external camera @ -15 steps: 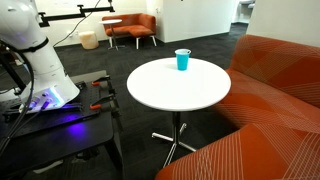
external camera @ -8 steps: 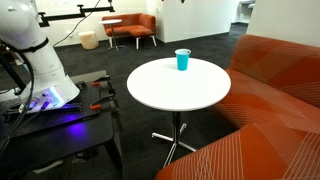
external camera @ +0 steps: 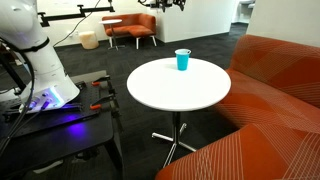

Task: Take the pen out of the cup and put it on the table

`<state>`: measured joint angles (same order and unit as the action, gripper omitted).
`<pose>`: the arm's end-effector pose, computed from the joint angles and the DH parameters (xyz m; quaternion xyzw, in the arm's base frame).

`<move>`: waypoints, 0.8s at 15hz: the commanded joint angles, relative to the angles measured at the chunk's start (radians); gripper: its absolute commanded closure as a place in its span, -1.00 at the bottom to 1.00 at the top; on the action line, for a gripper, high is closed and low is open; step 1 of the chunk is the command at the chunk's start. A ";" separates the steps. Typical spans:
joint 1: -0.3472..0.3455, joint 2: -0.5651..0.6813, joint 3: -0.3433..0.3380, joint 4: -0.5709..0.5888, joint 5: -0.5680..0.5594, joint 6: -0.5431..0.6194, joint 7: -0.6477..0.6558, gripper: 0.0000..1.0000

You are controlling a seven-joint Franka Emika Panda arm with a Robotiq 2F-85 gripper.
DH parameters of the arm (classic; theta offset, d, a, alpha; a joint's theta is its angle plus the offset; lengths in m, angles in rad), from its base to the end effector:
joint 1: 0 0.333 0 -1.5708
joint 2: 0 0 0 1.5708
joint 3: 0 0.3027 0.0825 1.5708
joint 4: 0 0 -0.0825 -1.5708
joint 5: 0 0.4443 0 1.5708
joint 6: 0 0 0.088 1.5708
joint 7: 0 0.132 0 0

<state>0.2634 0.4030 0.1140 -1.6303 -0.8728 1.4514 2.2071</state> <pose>0.6479 0.1335 0.3380 0.5937 -0.6509 0.3094 0.3580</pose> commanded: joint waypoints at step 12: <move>0.062 0.203 -0.005 0.118 -0.099 0.123 -0.070 -1.00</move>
<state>0.3127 0.5945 0.1154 -1.5100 -0.9213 1.5098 2.1932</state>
